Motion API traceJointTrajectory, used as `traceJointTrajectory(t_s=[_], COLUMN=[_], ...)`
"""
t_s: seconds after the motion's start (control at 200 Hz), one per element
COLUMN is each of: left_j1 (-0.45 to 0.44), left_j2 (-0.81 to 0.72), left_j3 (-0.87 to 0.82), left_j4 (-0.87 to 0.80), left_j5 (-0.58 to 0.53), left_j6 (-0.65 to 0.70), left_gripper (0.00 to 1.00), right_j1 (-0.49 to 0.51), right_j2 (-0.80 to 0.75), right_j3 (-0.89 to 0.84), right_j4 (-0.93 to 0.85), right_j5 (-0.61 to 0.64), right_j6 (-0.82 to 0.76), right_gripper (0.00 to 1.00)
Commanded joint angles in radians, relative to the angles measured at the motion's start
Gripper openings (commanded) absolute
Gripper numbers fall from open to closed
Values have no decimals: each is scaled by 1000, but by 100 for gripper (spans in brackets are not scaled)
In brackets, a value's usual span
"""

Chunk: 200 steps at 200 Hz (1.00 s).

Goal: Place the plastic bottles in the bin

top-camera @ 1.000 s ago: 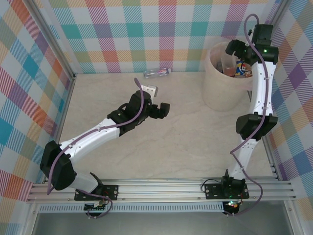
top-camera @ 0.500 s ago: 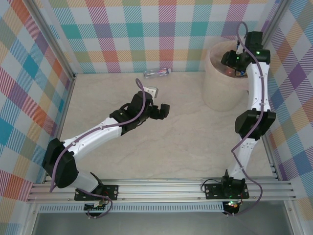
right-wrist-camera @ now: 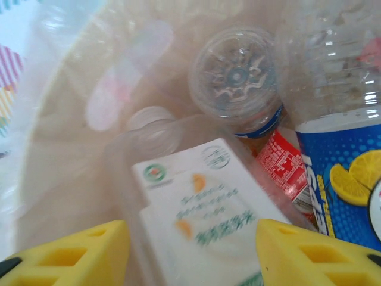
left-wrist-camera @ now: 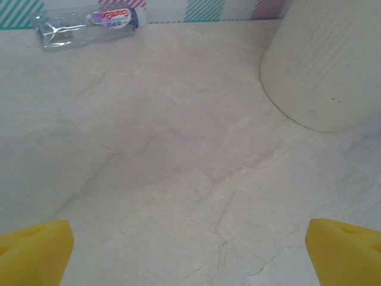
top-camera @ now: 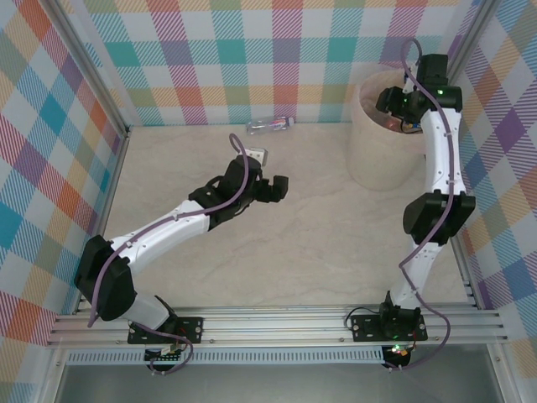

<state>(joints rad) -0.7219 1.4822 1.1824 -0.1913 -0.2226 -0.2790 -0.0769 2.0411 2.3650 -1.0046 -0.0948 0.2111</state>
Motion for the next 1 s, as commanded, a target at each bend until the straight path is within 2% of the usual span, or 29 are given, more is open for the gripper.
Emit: traceJointTrajectory(t_s=[0.0, 0.195, 0.345, 0.58, 0.785, 0.995], left_j1=[32, 79, 102, 132, 156, 188], left_j2=[-12, -28, -36, -47, -59, -76], left_j3=[-3, -27, -45, -69, -90, -105], left_j4=[-29, -34, -40, -40, -41, -43], left_j5=[-58, -62, -75, -88, -91, -92], left_j6=[-65, -140, -186, -239, -275, -294], left_gripper=[100, 100, 100, 100, 100, 100], right_j1=[7, 7, 7, 32, 170, 348], right_j2=[-138, -311, -476, -684, -771, -727], right_j3=[-73, -279, -485, -757, -890, -932], right_j4=[40, 181, 344, 572, 652, 688], right_j5=[-39, -89, -176, -385, -402, -345], right_j6=[-8, 42, 100, 195, 151, 95], right_gripper=[60, 66, 70, 87, 100, 100])
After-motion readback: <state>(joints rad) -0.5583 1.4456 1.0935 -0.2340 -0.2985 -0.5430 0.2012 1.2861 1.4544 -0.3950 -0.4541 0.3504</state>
